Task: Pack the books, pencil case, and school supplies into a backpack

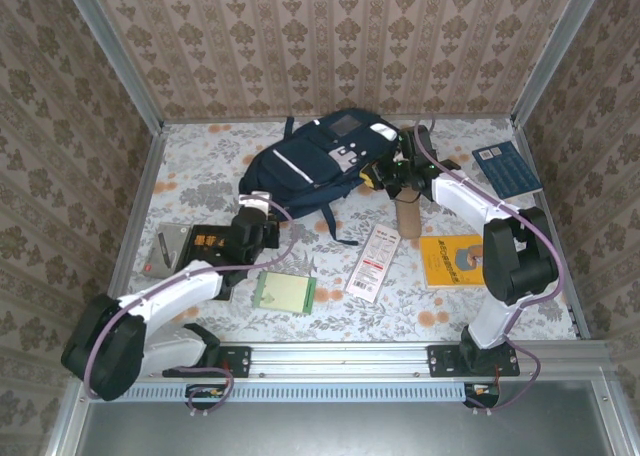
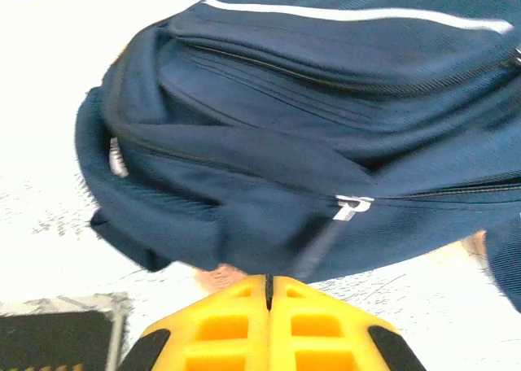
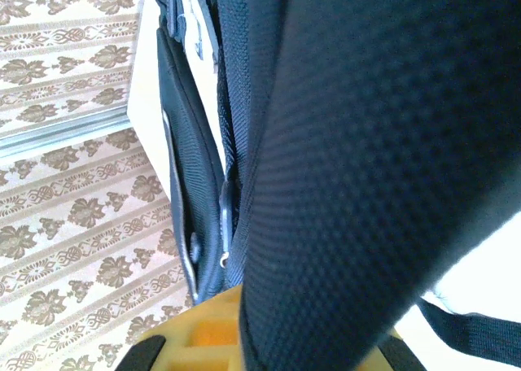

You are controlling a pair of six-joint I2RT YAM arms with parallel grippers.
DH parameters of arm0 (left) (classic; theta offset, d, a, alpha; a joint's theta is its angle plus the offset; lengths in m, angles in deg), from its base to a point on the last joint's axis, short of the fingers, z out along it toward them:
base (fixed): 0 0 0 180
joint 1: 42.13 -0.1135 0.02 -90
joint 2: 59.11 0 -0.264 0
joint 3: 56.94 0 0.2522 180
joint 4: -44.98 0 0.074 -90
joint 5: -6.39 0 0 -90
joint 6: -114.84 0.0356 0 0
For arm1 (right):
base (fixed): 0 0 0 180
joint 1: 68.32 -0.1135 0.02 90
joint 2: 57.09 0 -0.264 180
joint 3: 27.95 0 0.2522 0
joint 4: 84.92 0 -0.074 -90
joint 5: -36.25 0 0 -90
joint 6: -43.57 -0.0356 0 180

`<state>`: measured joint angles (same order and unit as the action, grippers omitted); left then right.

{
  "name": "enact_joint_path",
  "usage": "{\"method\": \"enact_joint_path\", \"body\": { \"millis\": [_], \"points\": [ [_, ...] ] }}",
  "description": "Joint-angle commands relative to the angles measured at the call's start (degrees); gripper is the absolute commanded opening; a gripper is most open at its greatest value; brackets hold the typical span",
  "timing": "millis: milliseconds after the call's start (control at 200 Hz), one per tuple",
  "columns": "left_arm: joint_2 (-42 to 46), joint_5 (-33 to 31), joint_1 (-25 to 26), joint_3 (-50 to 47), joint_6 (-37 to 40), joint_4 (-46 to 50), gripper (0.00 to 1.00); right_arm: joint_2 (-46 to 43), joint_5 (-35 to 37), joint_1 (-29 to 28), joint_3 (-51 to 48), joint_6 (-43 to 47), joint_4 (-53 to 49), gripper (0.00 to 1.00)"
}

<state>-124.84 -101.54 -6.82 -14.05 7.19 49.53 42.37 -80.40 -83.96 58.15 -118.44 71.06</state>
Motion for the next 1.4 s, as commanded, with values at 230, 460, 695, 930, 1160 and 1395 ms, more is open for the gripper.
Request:
{"method": "enact_joint_path", "body": {
  "millis": [230, 460, 695, 930, 1160, 1395],
  "points": [
    [-0.4, 15.7, -3.1, 2.9, 1.9, 7.4, 0.0, -1.1, -0.2, 2.1, 1.4, 5.4, 2.0, 0.0],
    [-3.4, 20.3, -3.0, 6.5, 0.2, 8.8, 0.17, 2.9, -2.5, 4.9, 5.2, 9.9, -0.6, 0.07],
    [-7.1, 21.3, -2.2, 11.0, -0.4, 10.7, 0.29, 5.9, -3.4, 6.9, 7.8, 14.6, -4.6, 0.48],
    [-11.3, 18.0, 1.1, 14.6, 1.7, 12.4, 0.3, 2.1, -2.4, 5.9, -0.6, 13.2, -2.1, 0.56],
    [-19.7, 10.1, 6.6, 21.6, 4.0, 17.2, 0.29, -1.8, 2.7, 6.0, -5.3, 13.9, -4.6, 0.75],
    [-25.6, 9.3, 8.1, 26.5, 5.4, 22.9, 0.29, -3.2, 4.1, 6.0, -5.3, 14.5, -6.4, 0.89]
  ]
}}
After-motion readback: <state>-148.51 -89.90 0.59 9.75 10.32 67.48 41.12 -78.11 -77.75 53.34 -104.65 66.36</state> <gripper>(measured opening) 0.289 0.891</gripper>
